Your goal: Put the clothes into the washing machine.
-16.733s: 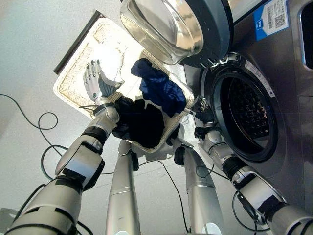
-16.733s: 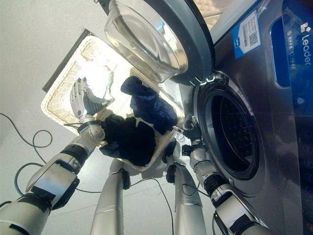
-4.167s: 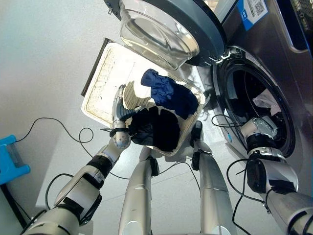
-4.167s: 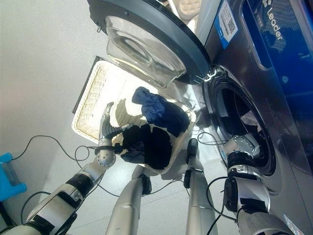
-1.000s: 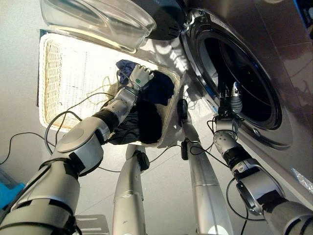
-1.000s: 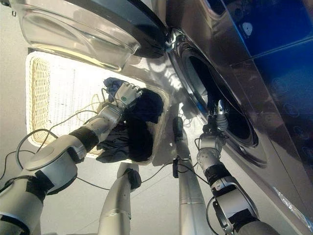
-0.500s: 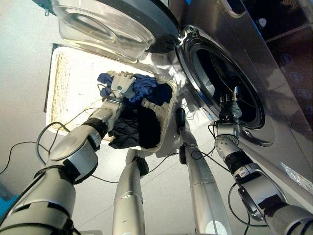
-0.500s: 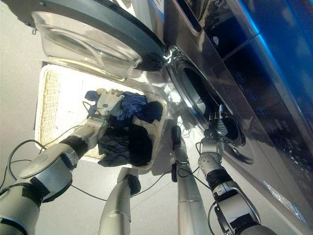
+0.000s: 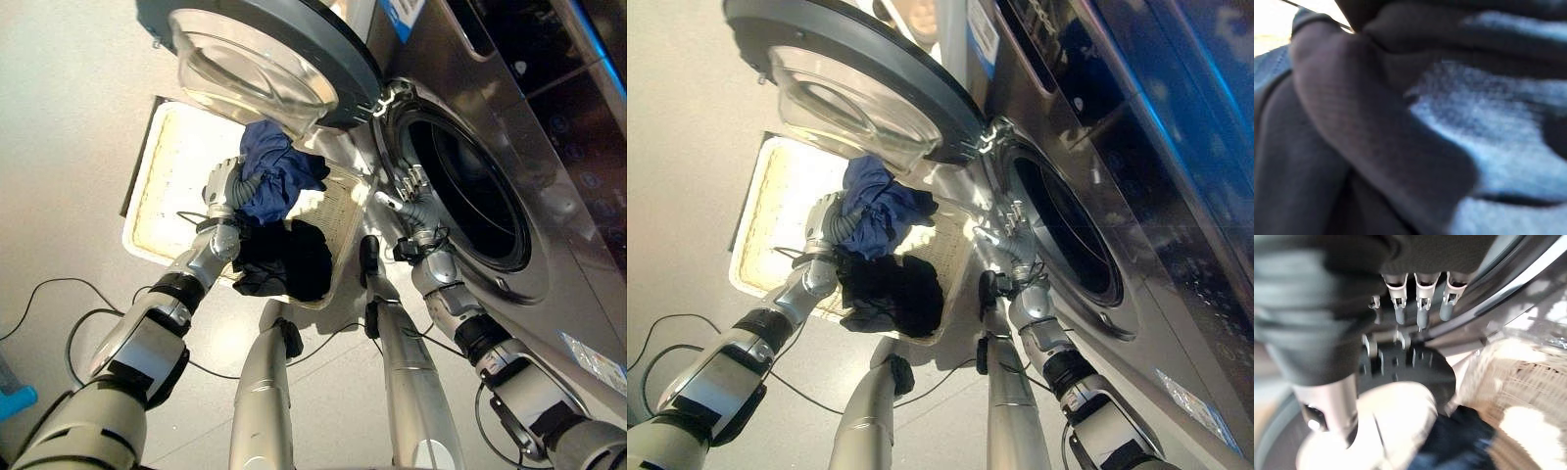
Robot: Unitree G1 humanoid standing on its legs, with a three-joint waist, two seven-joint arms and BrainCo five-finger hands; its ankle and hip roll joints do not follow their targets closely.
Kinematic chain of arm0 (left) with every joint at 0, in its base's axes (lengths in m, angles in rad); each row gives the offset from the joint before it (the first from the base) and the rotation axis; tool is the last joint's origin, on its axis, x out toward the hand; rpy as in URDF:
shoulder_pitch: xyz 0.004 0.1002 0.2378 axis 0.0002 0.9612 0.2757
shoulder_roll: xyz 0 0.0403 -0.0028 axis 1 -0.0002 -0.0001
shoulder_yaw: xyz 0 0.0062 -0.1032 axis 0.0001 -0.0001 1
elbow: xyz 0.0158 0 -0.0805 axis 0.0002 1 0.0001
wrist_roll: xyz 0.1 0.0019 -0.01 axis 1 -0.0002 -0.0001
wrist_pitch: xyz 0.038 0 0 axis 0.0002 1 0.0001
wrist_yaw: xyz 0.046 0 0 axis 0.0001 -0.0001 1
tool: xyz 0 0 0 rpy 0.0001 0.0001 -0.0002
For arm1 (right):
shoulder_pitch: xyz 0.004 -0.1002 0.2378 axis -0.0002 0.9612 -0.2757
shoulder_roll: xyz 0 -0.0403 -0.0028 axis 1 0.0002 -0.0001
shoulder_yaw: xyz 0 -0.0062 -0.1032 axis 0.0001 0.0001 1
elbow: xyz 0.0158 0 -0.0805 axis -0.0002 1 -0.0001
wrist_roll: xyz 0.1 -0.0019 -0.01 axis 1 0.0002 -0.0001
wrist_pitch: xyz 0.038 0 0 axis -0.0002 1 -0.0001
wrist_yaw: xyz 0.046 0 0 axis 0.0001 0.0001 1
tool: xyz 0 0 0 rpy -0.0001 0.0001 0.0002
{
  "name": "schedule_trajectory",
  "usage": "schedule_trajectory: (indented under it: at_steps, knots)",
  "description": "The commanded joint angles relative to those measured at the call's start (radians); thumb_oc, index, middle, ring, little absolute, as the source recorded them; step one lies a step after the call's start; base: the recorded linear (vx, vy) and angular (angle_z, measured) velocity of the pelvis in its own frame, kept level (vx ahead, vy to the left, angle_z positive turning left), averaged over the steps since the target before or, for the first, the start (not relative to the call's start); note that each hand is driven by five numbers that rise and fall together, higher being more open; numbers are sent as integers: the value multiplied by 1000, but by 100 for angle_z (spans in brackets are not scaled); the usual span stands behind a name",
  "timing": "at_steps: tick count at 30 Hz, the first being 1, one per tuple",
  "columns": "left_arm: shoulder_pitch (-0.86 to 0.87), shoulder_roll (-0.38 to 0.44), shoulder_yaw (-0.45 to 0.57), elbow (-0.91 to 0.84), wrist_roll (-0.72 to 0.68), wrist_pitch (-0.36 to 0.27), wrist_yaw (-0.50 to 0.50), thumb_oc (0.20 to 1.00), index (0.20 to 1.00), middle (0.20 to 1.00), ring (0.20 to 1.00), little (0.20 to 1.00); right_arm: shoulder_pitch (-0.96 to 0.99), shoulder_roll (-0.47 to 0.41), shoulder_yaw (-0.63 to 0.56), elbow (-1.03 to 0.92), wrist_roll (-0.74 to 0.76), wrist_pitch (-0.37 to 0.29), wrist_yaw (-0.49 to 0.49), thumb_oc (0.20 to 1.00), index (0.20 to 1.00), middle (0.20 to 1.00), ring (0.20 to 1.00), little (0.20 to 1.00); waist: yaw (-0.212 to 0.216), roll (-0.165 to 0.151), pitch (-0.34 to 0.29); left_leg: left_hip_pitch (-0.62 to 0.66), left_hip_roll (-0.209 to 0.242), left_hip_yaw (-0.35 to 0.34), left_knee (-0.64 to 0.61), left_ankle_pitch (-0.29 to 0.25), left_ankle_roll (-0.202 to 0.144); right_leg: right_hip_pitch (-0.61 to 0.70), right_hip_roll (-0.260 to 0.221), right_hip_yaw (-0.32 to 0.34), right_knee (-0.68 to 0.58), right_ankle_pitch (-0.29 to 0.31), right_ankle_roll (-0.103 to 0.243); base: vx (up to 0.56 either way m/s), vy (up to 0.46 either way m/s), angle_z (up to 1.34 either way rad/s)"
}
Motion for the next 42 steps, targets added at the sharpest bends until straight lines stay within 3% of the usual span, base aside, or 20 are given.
schedule_trajectory:
  at_steps: [1,7,11,15,25,26,33,38,42]
  knots:
    - [-11,-7,51,-55,-95,-121,-73,200,200,200,200,200,-38,-26,12,-61,-112,-6,75,1000,1000,1000,1000,1000,32,-31,-15,-6,-37,19,118,-124,-57,18,-26,-63,83,-58,107,-10,-44,5]
    - [9,-26,38,-146,-181,-206,-235,200,200,200,200,200,-119,-79,70,-56,-209,20,152,1000,1000,1000,1000,1000,60,-25,-15,3,-44,0,117,-130,-50,30,-35,-80,89,-61,111,-12,-63,9]
    - [-10,-25,0,-188,-234,-251,-343,200,200,200,200,200,-209,-84,105,-23,-177,61,248,1000,1000,1000,1000,1000,77,-18,-15,9,-53,-15,119,-133,-48,37,-39,-86,87,-59,111,-4,-39,6]
    - [-37,-25,-25,-206,-299,-274,-425,200,200,200,200,200,-282,-82,135,31,-170,98,262,1000,1000,1000,1000,1000,89,-9,-15,5,-58,-23,126,-134,-45,37,-45,-90,93,-60,107,1,-24,9]
    - [-53,-41,-61,-272,-323,-280,-495,200,200,200,200,200,-346,-59,147,67,-213,136,239,1000,1000,1000,1000,1000,102,3,-15,3,-71,-40,123,-134,-39,36,-47,-91,94,-57,104,0,-20,6]
    - [-54,-51,-67,-310,-337,-271,-516,200,200,200,200,200,-373,-36,154,55,-140,169,338,1000,1000,1000,1000,1000,111,6,-15,5,-80,-48,120,-131,-36,39,-49,-94,89,-52,102,1,-34,13]
    - [-62,-77,-58,-330,-359,-278,-525,200,200,200,200,200,-365,5,146,73,55,178,526,1000,1000,1000,1000,1000,115,6,-15,10,-89,-58,120,-129,-34,47,-50,-94,85,-49,99,-4,-21,11]
    - [-79,-92,-52,-328,-380,-286,-536,200,200,200,200,200,-365,26,137,92,86,196,559,1000,1000,1000,1000,1000,114,2,-15,14,-93,-60,111,-120,-36,54,-45,-96,69,-41,98,-3,-6,3]
    - [-83,-119,-43,-338,-432,-295,-549,200,200,200,200,200,-368,41,152,139,25,213,558,1000,1000,1000,1000,1000,115,2,-15,18,-97,-65,107,-118,-34,59,-43,-94,65,-42,95,0,0,0]
